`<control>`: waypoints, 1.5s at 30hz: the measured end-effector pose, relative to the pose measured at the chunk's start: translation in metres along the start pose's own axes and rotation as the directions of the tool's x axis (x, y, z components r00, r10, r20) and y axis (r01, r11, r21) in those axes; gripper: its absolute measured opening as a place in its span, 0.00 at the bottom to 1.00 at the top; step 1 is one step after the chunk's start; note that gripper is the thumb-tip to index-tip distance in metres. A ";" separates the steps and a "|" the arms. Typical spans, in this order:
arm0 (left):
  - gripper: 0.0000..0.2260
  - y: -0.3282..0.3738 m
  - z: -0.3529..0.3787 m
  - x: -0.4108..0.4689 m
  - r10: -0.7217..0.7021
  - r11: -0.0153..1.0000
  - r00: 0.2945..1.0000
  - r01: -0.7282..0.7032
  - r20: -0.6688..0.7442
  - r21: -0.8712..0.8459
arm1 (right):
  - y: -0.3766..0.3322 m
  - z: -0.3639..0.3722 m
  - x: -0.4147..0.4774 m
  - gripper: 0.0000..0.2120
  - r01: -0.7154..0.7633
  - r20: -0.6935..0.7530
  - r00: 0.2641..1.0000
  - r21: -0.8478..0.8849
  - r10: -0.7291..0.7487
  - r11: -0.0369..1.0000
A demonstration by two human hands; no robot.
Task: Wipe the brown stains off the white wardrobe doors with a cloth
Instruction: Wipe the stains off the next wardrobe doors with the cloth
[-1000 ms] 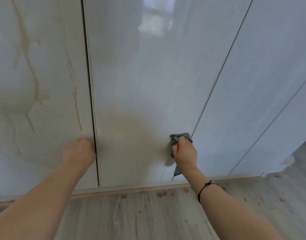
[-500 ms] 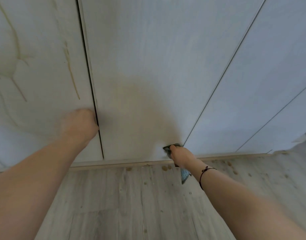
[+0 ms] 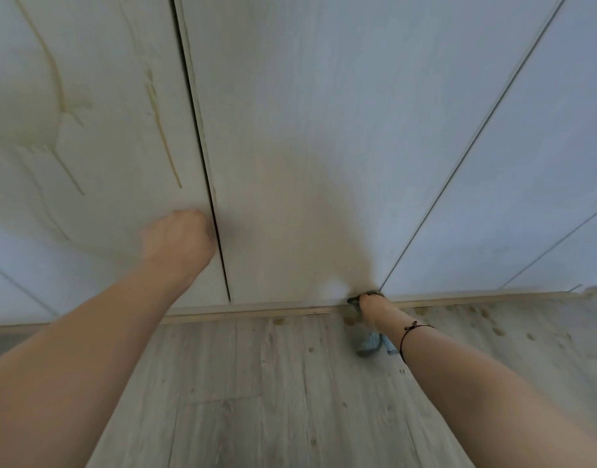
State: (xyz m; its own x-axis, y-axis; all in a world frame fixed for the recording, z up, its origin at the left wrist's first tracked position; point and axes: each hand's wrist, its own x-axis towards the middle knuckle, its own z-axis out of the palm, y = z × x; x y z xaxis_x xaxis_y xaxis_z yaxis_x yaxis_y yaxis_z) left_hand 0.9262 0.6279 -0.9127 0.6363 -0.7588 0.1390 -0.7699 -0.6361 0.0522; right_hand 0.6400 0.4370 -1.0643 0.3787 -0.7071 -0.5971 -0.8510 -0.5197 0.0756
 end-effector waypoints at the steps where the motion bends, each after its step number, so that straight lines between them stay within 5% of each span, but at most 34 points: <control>1: 0.08 0.001 0.000 0.000 0.005 1.000 1.000 -0.005 -0.008 0.003 | -0.003 -0.002 -0.003 0.22 0.020 -0.019 1.000 0.004 -0.020 1.000; 6: 0.08 0.004 -0.002 0.001 -0.014 1.000 1.000 0.014 -0.025 0.000 | -0.035 0.002 -0.017 0.15 0.202 -0.169 0.965 -0.002 -0.200 0.979; 14: 0.08 0.003 0.001 0.003 -0.031 1.000 0.999 0.031 -0.028 0.001 | -0.005 -0.008 -0.020 0.20 0.027 -0.108 0.993 -0.113 -0.039 0.993; 19: 0.08 0.001 0.003 0.007 -0.031 0.999 0.999 0.031 -0.042 -0.006 | -0.029 -0.005 -0.017 0.17 0.282 -0.246 0.923 -0.095 -0.297 0.955; 23: 0.09 -0.001 0.002 0.005 -0.038 0.998 0.999 0.037 -0.011 -0.040 | -0.003 -0.009 -0.015 0.16 0.188 -0.218 0.955 -0.079 -0.201 0.979; 27: 0.08 -0.001 0.007 0.005 -0.041 0.997 0.999 0.039 -0.032 -0.069 | 0.038 -0.012 -0.021 0.15 0.073 -0.334 0.940 0.008 -0.066 0.997; 32: 0.06 0.005 0.003 0.002 -0.107 0.989 0.994 0.105 -0.011 -0.107 | 0.048 -0.055 -0.053 0.13 0.153 -0.665 0.747 0.197 0.018 0.968; 37: 0.08 0.007 -0.009 -0.007 -0.080 0.993 0.997 0.081 0.016 -0.082 | 0.013 -0.135 -0.106 0.07 0.408 -0.931 0.330 0.289 0.155 0.866; 40: 0.08 0.004 -0.010 -0.009 -0.052 0.997 0.999 0.053 0.018 -0.057 | -0.035 -0.170 -0.132 0.06 0.520 -0.954 0.248 0.277 0.167 0.808; 45: 0.09 -0.006 -0.005 -0.006 -0.029 0.996 0.998 0.033 0.048 -0.079 | -0.151 -0.182 -0.135 0.08 0.641 -0.963 0.201 -0.008 -0.178 0.767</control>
State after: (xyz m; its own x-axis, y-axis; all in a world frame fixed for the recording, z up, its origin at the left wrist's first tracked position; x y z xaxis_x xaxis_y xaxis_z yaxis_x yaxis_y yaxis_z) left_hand 0.9268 0.6375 -0.9088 0.6602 -0.7457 0.0901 -0.7499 -0.6476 0.1349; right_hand 0.7842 0.5236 -0.8501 0.5782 -0.5116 0.6355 -0.4074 -0.8560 -0.3183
